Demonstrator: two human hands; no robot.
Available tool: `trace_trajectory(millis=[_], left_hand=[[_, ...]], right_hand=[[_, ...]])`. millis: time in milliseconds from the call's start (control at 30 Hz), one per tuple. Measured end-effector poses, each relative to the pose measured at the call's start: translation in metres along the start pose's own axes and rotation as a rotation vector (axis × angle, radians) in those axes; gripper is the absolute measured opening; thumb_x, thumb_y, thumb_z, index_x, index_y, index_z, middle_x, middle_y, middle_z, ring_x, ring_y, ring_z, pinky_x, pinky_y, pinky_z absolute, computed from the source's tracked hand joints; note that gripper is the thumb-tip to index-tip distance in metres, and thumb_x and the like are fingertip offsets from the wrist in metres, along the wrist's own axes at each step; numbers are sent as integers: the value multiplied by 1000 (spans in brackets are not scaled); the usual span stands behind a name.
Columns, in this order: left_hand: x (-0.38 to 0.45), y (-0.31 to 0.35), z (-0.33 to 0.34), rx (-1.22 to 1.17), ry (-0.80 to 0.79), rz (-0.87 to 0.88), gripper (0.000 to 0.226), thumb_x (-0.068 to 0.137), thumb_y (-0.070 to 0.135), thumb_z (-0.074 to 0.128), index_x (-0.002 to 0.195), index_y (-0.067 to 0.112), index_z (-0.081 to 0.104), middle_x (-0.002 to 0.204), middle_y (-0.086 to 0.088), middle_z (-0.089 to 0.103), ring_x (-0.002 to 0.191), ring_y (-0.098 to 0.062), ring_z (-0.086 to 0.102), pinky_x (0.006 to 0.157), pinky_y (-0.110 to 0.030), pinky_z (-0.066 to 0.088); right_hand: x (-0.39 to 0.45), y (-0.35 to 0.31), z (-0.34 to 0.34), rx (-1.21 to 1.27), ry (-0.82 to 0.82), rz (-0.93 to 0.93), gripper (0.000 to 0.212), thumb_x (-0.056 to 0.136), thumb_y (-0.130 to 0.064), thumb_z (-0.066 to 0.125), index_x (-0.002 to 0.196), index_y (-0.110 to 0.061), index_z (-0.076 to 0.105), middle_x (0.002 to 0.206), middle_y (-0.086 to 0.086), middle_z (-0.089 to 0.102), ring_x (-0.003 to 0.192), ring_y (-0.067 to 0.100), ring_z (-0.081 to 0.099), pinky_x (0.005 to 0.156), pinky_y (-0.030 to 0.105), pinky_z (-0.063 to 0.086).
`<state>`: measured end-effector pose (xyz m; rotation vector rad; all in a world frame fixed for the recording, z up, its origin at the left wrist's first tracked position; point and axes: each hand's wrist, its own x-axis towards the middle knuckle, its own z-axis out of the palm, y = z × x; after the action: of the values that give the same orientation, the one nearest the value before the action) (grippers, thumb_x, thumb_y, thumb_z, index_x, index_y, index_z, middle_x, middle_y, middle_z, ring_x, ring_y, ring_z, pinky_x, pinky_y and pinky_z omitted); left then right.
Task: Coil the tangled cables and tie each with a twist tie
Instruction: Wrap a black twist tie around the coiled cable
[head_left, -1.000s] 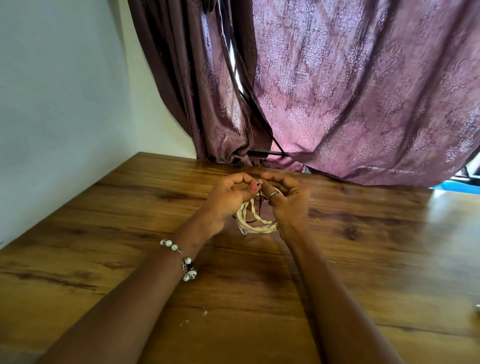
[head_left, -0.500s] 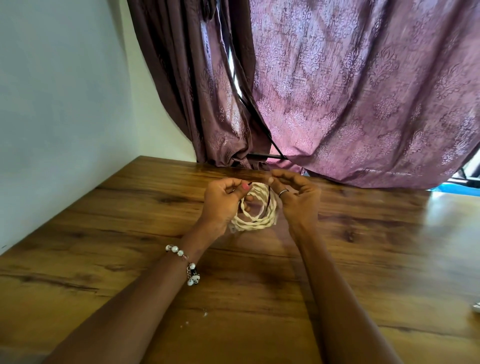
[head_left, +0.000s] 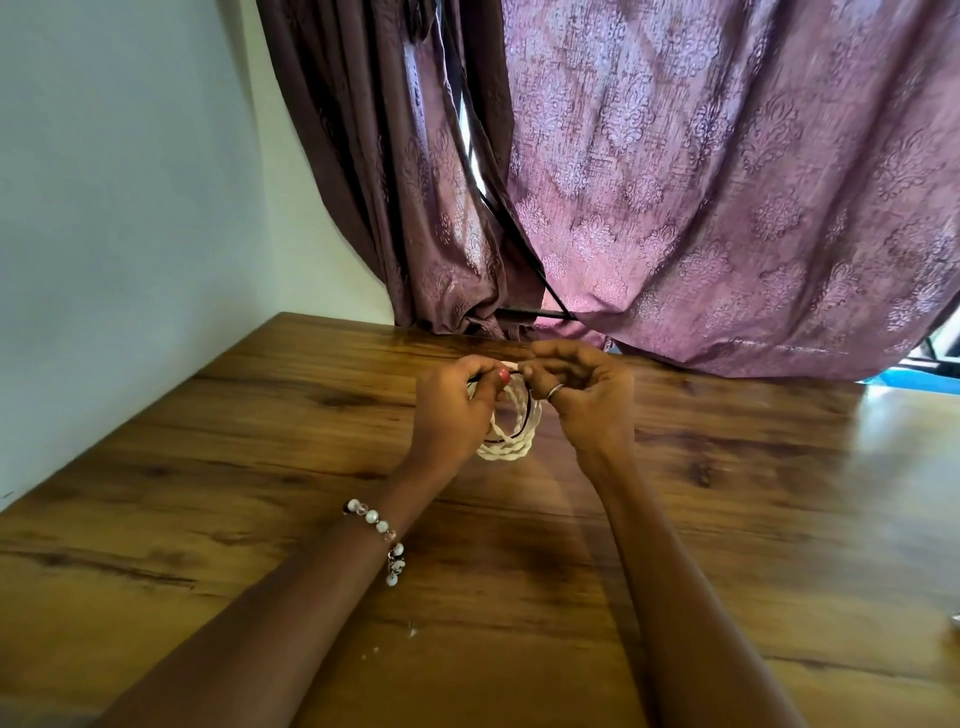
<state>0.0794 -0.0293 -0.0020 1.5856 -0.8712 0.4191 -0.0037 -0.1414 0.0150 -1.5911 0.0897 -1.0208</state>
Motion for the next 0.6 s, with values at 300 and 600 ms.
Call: trace_trajectory(millis=[300,600], left_hand=[[3,-5,-1,-59,15,-85,9,86,16,67,91,11,73,79,0,72,76,-14,68,73,-39,56],[0,3,-3,-11,18,31,12,87,14,67,94,8,73,83,1,71,74,-5,65,69,-26,54]], right_hand=[[0,2,-4,190,-38,145,16,81,6,65,91,-4,72,86,15,72,78,27,65,77,41,53],[0,-1,-1,88,-77,86,19,75,6,71,88,-8,70,80,5,73,75,18,68,71,31,57]])
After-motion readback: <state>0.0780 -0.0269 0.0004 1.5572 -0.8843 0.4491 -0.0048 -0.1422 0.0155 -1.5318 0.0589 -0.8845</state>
